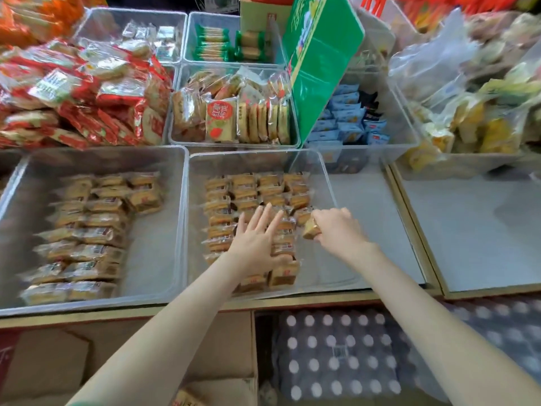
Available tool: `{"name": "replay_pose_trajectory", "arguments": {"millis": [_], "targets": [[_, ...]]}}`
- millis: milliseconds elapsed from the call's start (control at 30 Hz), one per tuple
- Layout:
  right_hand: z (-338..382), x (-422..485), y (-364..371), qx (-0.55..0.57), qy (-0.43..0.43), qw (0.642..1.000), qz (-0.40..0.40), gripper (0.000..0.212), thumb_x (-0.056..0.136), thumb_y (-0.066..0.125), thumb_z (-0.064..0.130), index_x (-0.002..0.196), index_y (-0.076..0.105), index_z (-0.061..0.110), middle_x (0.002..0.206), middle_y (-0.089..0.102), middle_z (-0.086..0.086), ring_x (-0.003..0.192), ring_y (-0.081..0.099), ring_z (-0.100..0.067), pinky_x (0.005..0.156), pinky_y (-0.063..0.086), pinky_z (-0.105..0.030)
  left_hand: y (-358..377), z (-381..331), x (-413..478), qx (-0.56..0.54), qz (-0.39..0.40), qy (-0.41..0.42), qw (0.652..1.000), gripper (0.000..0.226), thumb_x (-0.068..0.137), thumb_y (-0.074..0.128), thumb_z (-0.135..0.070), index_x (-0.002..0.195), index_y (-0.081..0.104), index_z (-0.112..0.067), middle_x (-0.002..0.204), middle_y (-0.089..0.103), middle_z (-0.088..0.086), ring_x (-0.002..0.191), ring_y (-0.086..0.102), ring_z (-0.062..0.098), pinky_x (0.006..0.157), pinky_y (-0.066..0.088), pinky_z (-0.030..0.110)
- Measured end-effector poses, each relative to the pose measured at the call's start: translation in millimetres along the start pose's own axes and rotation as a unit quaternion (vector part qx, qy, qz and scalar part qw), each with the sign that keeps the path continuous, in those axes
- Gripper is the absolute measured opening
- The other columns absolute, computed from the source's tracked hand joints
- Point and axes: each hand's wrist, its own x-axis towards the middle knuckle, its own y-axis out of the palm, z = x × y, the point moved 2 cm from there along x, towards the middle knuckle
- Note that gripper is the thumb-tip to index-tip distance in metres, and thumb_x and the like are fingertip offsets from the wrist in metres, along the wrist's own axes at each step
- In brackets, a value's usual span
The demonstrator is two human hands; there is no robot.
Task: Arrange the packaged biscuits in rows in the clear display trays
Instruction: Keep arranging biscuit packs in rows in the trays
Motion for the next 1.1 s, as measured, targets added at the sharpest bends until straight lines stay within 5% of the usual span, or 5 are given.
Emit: {"name": "replay_pose_trajectory", "arguments": {"millis": [367,567,667,833,1100], "targets": [[13.1,58.3,58.4,-0.159,-0.031,0.986,-0.031,0.103,0.091,0.062,0.013,0.15,-0.022,0.013,0.162,-0.009,-0.015,0.15,-0.007,-0.031,0.122,0.006,-0.045,2.7,6.1,-2.0,0.05,0.027,0.008,0.998,0.087,0.091,0.028,-0.073,0.155,-0.012,-0.031,0.162,-0.022,0.005,0.146,-0.028,0.024,0.117,-0.02,0.046],[32.2,58.6,12.8,-0.065,0.011,0.996,0.062,0.1,0.09,0.063,0.016,0.153,-0.015,0.016,0.163,-0.01,-0.012,0.149,-0.01,-0.028,0.119,-0.006,-0.047,-45.4,105.5,-98.2,0.037,-0.169,-0.067,0.983,0.088,0.089,-0.001,-0.073,0.152,0.033,-0.022,0.163,0.015,0.008,0.151,0.003,0.023,0.122,0.001,0.047],[85.0,48.9,-33.8,-0.014,-0.018,0.999,-0.047,0.09,0.09,0.054,0.001,0.154,-0.008,0.015,0.163,-0.004,-0.009,0.15,-0.005,-0.025,0.12,-0.002,-0.042,-49.9,191.6,-167.4,0.064,-0.257,-0.177,0.948,0.087,0.096,0.008,-0.067,0.134,0.059,-0.008,0.146,0.046,0.021,0.14,0.036,0.037,0.114,0.023,0.058],[248.7,68.9,-32.3,0.037,-0.204,0.967,-0.149,0.077,0.092,0.048,0.003,0.154,0.001,0.009,0.161,0.007,-0.01,0.149,0.006,-0.024,0.12,0.006,-0.033,-44.2,278.1,-219.4,0.101,-0.206,-0.268,0.936,0.087,0.088,0.025,-0.071,0.134,0.057,-0.005,0.148,0.041,0.025,0.141,0.031,0.038,0.116,0.01,0.055],[340.5,162.7,42.3,-0.094,-0.09,0.989,-0.07,0.09,0.085,0.064,0.01,0.152,0.006,0.001,0.155,0.019,-0.019,0.142,0.023,-0.033,0.115,0.023,-0.041,-30.3,303.4,-225.8,0.02,-0.195,-0.258,0.946,0.08,0.087,0.009,-0.061,0.15,0.038,-0.02,0.164,0.007,0.008,0.152,-0.005,0.024,0.122,0.0,0.044]]}}
